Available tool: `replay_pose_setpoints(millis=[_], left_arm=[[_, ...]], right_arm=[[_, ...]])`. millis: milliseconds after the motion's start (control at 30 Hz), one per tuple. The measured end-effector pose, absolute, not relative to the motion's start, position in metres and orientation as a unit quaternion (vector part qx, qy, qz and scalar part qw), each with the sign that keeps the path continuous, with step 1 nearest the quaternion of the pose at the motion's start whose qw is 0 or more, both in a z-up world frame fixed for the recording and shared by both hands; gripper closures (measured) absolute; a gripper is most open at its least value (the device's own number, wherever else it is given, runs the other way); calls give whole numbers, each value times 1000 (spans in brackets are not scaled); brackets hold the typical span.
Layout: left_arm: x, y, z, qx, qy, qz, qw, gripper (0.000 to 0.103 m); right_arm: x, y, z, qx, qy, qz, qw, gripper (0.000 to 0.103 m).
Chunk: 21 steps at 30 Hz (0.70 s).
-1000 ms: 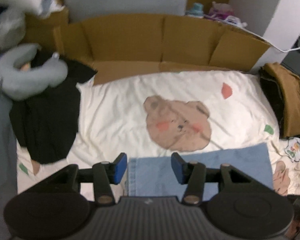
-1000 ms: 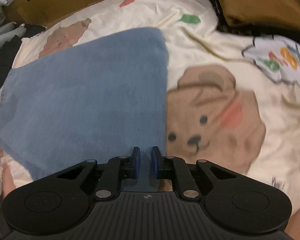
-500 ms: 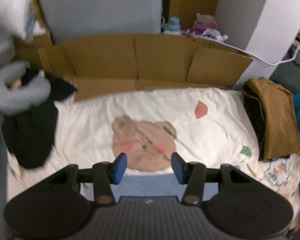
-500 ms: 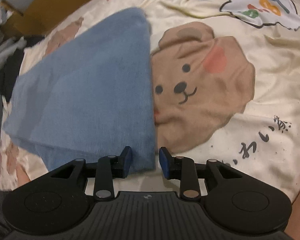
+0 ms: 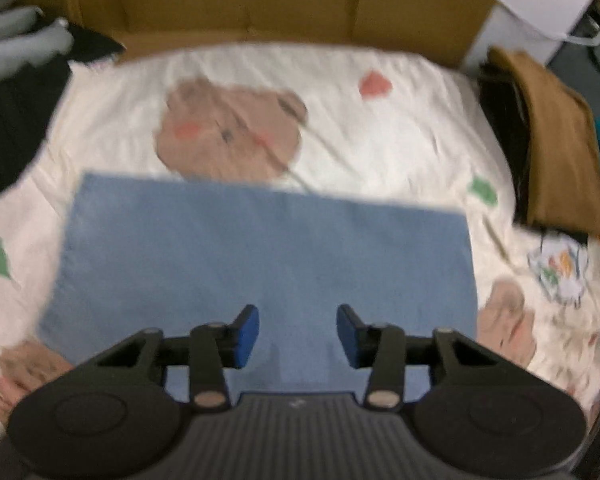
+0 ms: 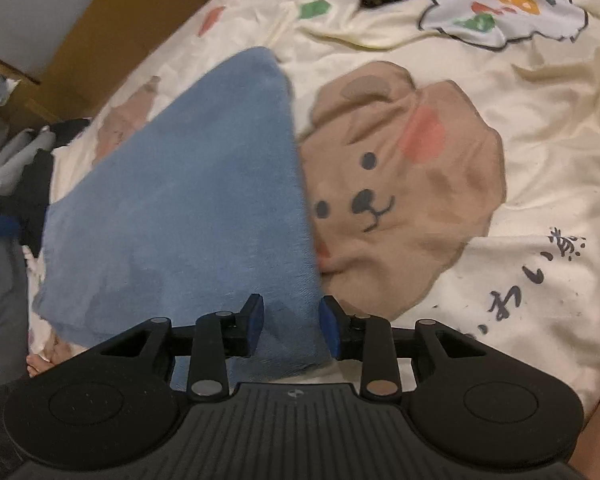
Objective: Fold clothes
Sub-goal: 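Pinch the blue cloth edge with the left tool while the right tool pinches its corner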
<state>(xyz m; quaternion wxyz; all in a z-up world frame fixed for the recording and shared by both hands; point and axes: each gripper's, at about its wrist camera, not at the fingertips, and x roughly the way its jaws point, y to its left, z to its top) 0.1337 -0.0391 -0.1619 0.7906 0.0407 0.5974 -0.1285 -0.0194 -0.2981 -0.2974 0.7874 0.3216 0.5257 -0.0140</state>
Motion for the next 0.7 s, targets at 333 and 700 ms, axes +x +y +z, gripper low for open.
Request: replay_pose_setpoints(millis=[333,700], left_arm=[[90,-27,-250,31,650,-120,750,79],[87,-25,-258,49,653,-125,746,79]], right_arm=[[-25,-315,-325,436,506,15,744,64],[-27,-321,-338,476,499,33,724,61]])
